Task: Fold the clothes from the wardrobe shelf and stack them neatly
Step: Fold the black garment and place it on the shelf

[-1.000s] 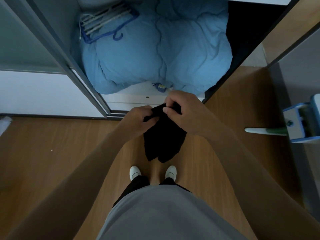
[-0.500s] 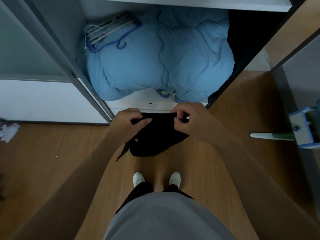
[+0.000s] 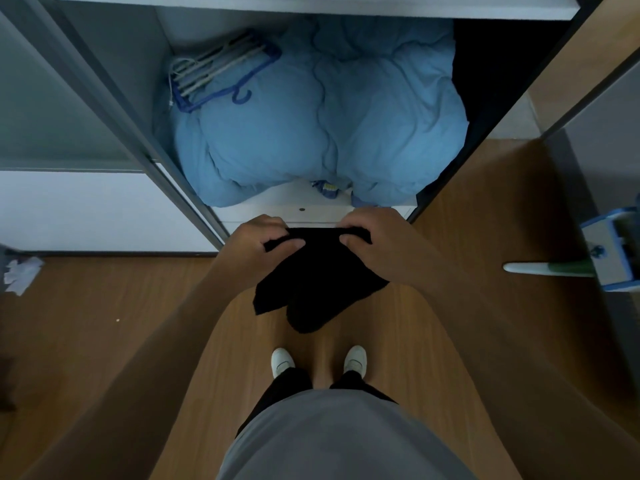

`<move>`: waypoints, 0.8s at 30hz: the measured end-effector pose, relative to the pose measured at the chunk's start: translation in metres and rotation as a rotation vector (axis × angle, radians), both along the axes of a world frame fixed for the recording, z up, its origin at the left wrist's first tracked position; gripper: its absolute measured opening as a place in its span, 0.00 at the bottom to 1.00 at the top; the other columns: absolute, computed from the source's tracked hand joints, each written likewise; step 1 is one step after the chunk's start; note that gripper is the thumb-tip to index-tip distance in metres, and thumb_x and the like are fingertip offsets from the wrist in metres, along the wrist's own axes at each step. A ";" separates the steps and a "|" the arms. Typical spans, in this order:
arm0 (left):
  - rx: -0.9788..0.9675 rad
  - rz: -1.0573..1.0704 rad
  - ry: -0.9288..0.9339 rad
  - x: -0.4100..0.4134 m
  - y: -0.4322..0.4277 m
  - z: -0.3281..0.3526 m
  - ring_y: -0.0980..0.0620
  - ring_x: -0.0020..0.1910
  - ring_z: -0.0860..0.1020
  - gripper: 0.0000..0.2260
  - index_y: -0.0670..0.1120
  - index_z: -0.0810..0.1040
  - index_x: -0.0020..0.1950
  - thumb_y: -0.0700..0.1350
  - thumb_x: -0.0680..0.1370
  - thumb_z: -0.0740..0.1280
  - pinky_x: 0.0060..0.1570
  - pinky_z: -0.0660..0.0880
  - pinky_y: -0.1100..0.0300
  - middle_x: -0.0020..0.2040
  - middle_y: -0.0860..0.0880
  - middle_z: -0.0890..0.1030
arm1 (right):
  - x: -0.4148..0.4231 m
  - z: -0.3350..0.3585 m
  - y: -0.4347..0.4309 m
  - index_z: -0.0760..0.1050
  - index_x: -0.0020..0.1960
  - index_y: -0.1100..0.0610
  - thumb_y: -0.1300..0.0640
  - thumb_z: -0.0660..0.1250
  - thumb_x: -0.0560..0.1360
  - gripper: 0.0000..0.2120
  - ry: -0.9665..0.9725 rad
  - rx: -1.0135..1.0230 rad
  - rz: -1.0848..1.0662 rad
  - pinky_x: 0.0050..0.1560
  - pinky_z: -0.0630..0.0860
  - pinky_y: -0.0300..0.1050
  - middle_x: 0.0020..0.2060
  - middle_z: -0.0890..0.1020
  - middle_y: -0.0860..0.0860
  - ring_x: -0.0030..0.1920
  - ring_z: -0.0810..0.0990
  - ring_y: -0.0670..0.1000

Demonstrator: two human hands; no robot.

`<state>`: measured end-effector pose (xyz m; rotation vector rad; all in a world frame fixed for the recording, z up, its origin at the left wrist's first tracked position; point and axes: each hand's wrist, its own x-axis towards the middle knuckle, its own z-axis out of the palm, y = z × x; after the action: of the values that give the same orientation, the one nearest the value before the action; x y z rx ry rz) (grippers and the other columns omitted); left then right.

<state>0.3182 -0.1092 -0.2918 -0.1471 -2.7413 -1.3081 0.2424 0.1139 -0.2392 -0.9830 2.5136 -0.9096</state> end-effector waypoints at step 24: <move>0.046 0.038 -0.650 0.021 0.031 -0.077 0.67 0.37 0.78 0.15 0.58 0.74 0.41 0.38 0.76 0.70 0.35 0.69 0.79 0.38 0.58 0.77 | 0.010 0.029 0.004 0.80 0.45 0.62 0.69 0.63 0.73 0.08 -0.189 -0.084 0.083 0.37 0.70 0.35 0.37 0.81 0.49 0.37 0.76 0.42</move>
<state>0.3389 -0.0782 -0.3688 0.4052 -3.1878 -1.6377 0.2527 0.1177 -0.2098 -0.9700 2.2784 -1.0379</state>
